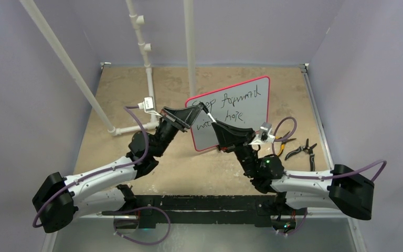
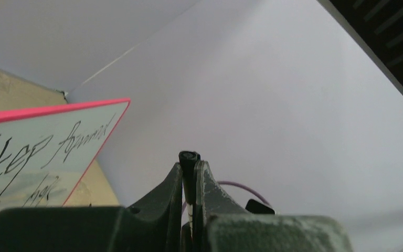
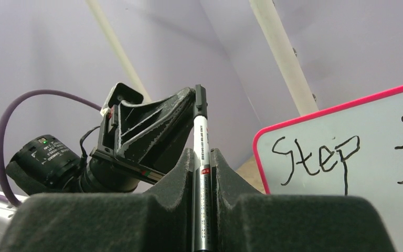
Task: Write a sentence on the whiteboard
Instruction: Insert the whiteboard marker without the cap into the pen cap.
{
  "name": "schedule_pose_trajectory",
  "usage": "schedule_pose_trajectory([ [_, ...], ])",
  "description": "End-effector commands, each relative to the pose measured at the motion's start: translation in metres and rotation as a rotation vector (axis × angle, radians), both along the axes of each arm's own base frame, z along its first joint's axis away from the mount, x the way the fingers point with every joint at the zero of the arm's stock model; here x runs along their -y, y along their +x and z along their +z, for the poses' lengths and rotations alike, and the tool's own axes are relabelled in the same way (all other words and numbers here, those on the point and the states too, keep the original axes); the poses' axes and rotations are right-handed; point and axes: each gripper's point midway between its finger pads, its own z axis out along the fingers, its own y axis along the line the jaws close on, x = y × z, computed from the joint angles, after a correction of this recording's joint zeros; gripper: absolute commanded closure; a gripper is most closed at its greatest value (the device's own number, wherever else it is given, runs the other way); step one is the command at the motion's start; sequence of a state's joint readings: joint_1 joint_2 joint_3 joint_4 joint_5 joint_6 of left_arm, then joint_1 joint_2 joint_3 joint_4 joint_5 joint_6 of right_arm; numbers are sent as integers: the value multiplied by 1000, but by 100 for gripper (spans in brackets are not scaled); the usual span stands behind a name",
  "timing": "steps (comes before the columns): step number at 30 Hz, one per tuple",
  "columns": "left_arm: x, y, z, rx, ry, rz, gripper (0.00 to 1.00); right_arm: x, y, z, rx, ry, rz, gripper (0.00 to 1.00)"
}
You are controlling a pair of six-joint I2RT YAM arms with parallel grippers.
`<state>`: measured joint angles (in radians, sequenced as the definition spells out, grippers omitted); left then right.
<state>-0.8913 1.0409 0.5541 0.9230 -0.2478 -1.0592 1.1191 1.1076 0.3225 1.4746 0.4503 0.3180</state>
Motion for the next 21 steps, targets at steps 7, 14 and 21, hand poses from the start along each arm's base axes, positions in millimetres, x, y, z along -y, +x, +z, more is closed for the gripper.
schedule_pose_trajectory([
  [7, 25, -28, 0, 99, 214, -189, 66, 36, -3, 33, 16, 157, -47, 100],
  [14, 18, -40, 22, 227, 364, -182, 44, 37, -9, 31, 20, 130, -15, 100],
  [21, 29, -51, 46, 306, 470, -291, 24, 34, -36, 26, 71, 94, 120, 100],
])
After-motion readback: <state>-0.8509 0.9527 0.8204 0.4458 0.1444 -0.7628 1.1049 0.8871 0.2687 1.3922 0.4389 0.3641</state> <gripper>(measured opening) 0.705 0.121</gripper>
